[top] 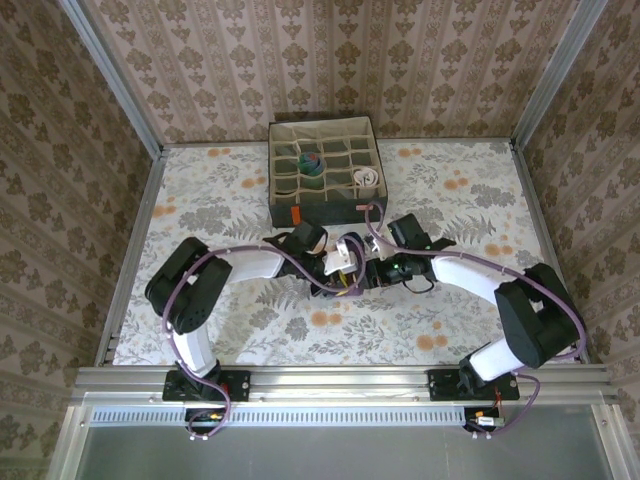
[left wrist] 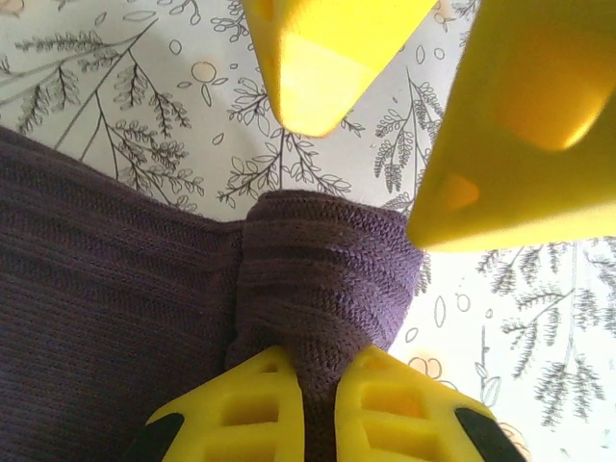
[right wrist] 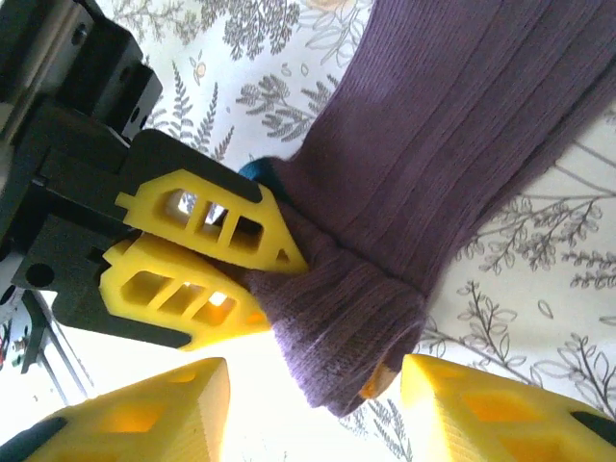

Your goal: Roll the socks

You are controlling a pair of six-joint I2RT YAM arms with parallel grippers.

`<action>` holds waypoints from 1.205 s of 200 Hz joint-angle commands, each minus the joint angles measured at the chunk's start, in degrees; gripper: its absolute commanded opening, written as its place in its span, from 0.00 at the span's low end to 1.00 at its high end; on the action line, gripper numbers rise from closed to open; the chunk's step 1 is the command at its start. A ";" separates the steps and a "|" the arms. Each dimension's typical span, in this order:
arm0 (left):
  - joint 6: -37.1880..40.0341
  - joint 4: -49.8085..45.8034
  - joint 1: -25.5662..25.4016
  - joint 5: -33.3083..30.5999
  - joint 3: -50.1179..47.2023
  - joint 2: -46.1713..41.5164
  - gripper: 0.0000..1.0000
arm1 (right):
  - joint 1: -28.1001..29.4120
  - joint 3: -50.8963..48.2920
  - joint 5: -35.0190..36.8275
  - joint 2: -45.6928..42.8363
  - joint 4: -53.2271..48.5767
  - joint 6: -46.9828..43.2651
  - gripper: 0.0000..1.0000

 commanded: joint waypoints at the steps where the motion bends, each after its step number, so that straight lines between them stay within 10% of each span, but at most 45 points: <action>1: -3.41 -8.82 1.45 4.08 -0.78 3.66 0.00 | 0.23 -0.18 -0.40 2.14 4.35 0.96 0.52; 96: -7.68 -6.63 4.47 9.61 0.45 7.12 0.00 | 3.09 2.55 -4.54 10.13 6.38 0.36 0.50; 136: -6.08 -4.19 4.62 8.31 -0.74 4.38 0.03 | 3.33 4.51 -3.11 12.49 1.51 1.02 0.04; 241: 10.74 25.06 -2.41 -18.84 -24.64 -28.18 0.34 | 2.26 13.85 5.17 20.71 -18.83 0.16 0.00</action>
